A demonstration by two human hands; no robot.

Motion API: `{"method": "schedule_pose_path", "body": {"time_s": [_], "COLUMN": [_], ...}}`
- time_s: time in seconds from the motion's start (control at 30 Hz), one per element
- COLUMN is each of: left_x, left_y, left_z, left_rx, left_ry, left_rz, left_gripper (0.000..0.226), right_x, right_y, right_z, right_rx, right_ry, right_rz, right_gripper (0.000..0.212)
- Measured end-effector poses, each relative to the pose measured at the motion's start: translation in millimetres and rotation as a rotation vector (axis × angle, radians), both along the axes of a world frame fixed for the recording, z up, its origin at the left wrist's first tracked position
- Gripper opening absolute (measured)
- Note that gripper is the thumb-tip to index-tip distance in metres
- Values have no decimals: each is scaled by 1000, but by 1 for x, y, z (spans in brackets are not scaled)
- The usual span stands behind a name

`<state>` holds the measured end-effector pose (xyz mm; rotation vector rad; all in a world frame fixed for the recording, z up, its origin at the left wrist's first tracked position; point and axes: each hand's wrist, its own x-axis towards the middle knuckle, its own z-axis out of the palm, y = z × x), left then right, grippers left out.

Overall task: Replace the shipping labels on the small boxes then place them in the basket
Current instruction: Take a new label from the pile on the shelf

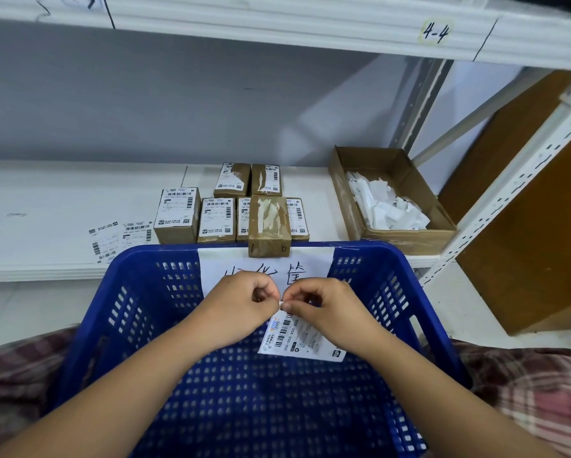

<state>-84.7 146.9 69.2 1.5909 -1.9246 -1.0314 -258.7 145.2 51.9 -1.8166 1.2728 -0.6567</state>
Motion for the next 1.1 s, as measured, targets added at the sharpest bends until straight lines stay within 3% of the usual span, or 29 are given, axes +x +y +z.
{"method": "schedule_pose_path", "body": {"time_s": [0.2,0.43,0.57,0.67,0.77,0.97,1.1], "left_x": [-1,1,-4,-6,-7,-7,-9], "left_y": [1,-3,-1,-2,-1,0,0], "left_z": [-3,-5,-4,-4,-4,-9,-14], "left_rx": [22,127,177,200,210,176,5], "left_ry": [-11,142,309,363,380,383,219], "left_rz": [-28,62,216,295,321,239,161], "left_gripper": [16,10,15,14,15,20,22], "right_x": [0,1,6,9,13,18,19], "right_y": [1,2,4,7,11,15,14], "right_z": [-1,-1,-6,-6,-7,-13,-16], "right_rx": [-13,-69,-111,7,80,97,100], "right_ry": [71,91,-6,-98,-144,-146,-141], "right_rz": [17,-54,-287,-261,-187,-160,-190], "right_gripper": [5,9,19,14,2,9,15]}}
